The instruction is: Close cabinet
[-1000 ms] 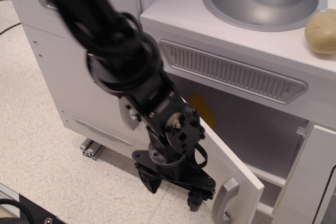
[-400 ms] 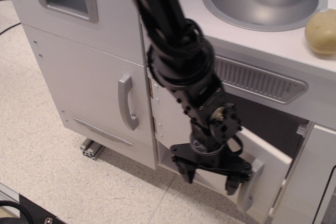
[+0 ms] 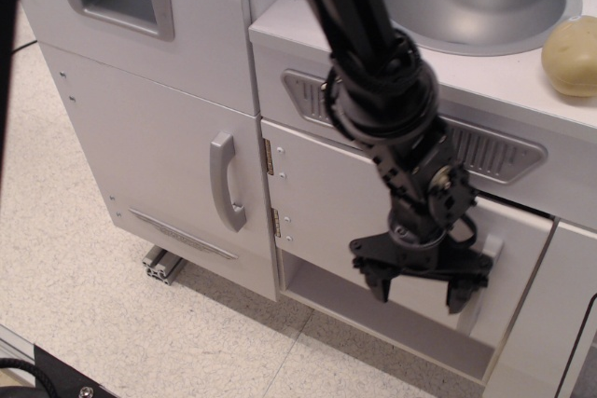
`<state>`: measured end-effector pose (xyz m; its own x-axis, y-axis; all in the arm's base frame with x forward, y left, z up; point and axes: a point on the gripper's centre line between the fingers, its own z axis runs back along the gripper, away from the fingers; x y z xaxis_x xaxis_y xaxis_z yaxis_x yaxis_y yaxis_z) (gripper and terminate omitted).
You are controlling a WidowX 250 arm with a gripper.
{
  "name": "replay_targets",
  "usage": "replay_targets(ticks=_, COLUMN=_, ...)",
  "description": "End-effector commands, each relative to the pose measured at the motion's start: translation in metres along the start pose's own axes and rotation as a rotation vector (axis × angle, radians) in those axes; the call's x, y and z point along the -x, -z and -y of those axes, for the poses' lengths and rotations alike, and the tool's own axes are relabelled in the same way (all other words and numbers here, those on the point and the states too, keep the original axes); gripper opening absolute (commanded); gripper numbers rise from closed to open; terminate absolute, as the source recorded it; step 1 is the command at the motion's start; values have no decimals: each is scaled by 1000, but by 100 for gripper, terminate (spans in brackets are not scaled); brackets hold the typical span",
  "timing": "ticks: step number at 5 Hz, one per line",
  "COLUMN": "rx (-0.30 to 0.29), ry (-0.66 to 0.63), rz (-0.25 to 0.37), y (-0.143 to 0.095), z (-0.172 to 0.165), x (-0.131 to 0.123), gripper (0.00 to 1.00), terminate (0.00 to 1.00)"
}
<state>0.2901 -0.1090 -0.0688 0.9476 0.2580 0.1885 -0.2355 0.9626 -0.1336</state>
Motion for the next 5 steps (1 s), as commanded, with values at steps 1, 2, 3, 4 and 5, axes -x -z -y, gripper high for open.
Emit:
replay_targets(ticks=1, rx=50, ry=8, rz=32, y=-28, z=11, x=-7, gripper=100, terminate=0)
replay_targets(ticks=2, rx=61, ry=86, rz=11, y=-50, z=-4, x=26, gripper=100, terminate=0)
replay_targets(ticks=3, rx=61, ry=131, rz=-5, y=-61, z=-15, x=45, gripper=100, terminate=0)
replay_targets(ticks=4, rx=61, ry=131, rz=-5, y=-61, z=-15, x=45, gripper=100, terminate=0)
replay_targets(ticks=5, rx=61, ry=131, rz=-5, y=-61, z=-15, x=45, gripper=100, terminate=100)
